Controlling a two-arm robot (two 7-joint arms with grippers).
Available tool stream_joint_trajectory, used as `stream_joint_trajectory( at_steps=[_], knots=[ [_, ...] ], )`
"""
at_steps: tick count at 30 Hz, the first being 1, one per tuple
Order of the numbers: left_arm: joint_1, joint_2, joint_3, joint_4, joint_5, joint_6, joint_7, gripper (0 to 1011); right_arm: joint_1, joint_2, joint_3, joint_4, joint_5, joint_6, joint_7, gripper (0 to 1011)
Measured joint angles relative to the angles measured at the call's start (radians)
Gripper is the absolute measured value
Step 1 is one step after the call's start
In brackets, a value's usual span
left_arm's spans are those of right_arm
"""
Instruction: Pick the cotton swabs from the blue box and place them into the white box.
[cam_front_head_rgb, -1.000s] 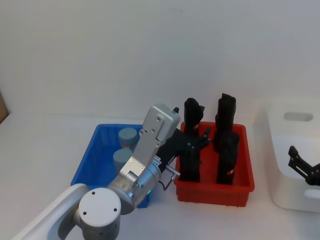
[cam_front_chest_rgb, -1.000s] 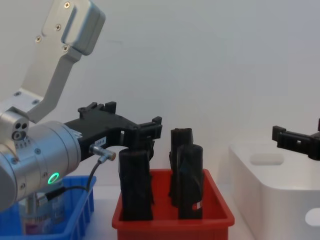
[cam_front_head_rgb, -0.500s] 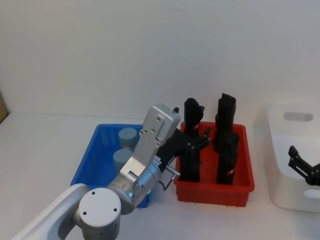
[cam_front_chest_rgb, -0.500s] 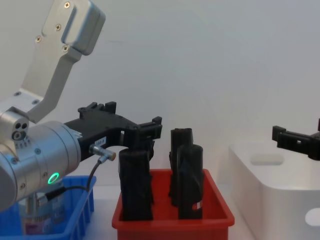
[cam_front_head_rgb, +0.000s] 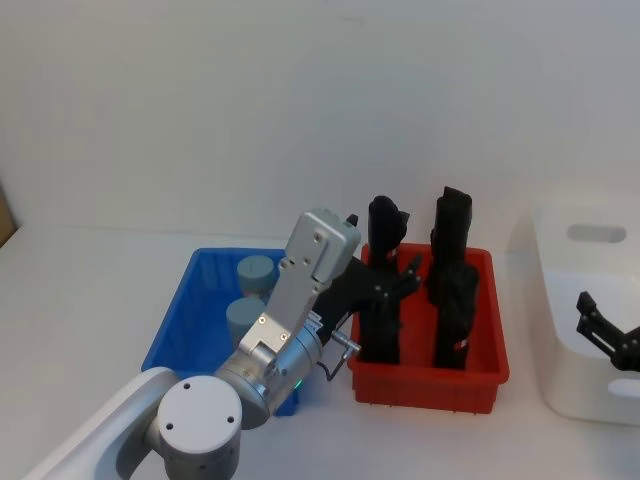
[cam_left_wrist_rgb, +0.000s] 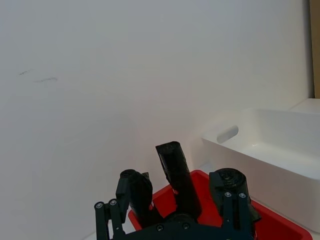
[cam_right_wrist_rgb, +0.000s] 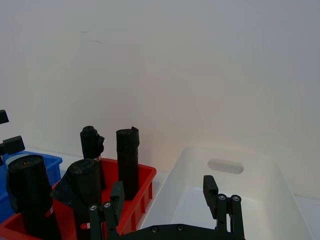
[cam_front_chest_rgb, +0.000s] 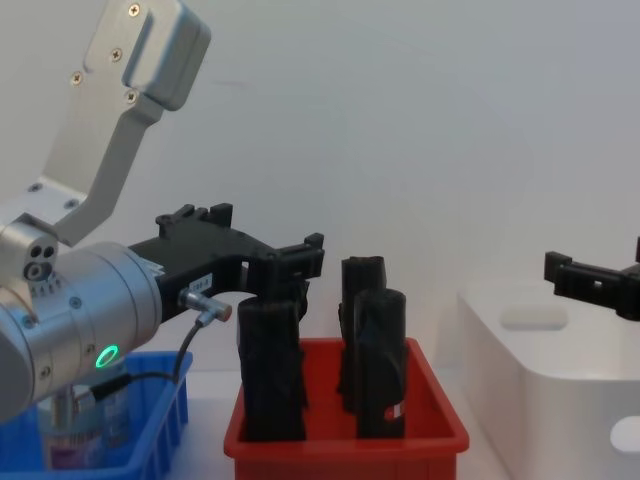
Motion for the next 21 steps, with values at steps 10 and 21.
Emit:
stream_joint_trajectory(
  at_steps=[10, 21],
  knots=[
    [0.0, 0.0, 0.0, 0.0, 0.0, 0.0, 0.0, 1003, 0.008, 0.0, 0.0, 0.002, 0.002, 0.013, 0.027, 1002],
    [0.0, 0.0, 0.0, 0.0, 0.0, 0.0, 0.0, 1003, 0.037, 0.005, -0.003, 0.007, 0.01, 0.101, 0.136, 1002]
  ],
)
